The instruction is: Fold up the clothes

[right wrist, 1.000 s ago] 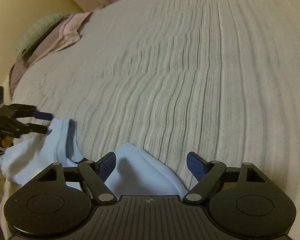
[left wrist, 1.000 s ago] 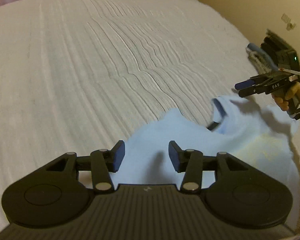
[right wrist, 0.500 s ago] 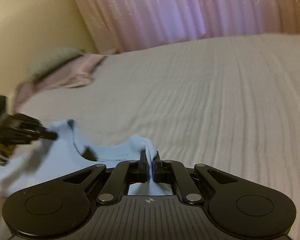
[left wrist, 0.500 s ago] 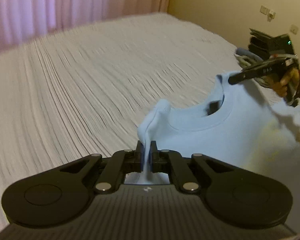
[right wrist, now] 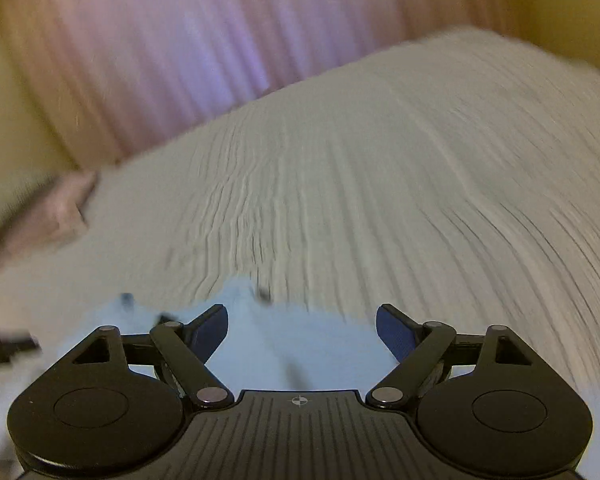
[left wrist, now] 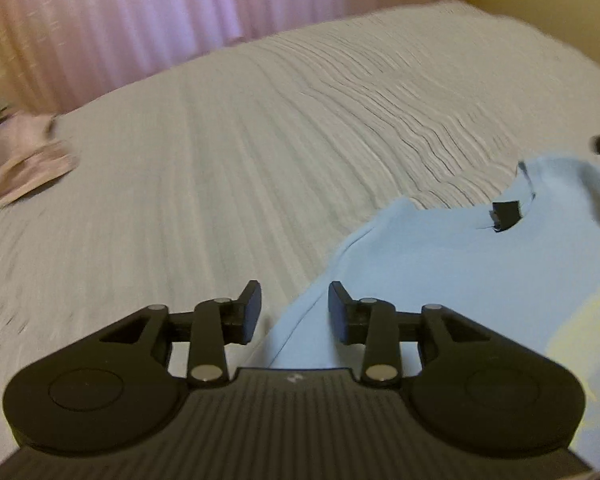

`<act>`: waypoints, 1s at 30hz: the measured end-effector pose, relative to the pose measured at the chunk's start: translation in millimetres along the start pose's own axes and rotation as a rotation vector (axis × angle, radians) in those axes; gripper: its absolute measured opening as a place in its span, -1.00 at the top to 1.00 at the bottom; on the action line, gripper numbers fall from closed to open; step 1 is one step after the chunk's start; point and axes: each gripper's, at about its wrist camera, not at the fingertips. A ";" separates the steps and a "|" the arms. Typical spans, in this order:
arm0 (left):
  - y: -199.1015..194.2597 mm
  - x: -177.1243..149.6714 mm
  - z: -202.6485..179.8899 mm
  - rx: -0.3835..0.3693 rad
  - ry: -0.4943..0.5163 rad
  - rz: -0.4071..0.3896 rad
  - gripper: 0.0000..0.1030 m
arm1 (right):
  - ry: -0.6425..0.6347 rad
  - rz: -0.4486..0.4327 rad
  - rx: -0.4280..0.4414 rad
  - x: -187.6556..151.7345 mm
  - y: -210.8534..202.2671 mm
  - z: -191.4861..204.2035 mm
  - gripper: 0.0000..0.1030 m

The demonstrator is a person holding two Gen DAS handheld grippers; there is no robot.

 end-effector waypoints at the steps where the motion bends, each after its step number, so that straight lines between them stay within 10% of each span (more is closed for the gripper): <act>1: -17.6 -15.5 9.0 -0.027 -0.058 0.009 0.35 | 0.055 0.019 0.028 -20.1 -26.7 -15.7 -0.64; 11: -176.5 -265.6 21.2 -0.257 -0.631 0.264 0.21 | 0.449 0.314 0.130 -250.2 -172.9 -59.7 -0.63; 22: -182.3 -357.4 -17.4 -0.400 -0.886 0.261 -0.19 | 0.351 0.281 0.266 -277.3 -158.2 -44.8 -0.61; 24: -173.2 -357.7 -22.3 -0.422 -0.879 0.246 -0.16 | 0.358 0.298 0.293 -279.5 -150.5 -43.4 0.30; 26: -165.9 -358.0 -24.1 -0.445 -0.878 0.231 -0.12 | 0.393 0.346 0.326 -279.9 -139.2 -41.1 0.44; 30: -155.5 -357.3 -19.7 -0.508 -0.890 0.235 0.73 | 0.360 0.356 0.315 -272.2 -153.9 -24.4 0.90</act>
Point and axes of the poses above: each gripper's, at about its wrist camera, not at the fingertips, and y roughly the way its jaws point, z to its left, x to its top, and after that the axes turned 12 degrees about z, right-handed
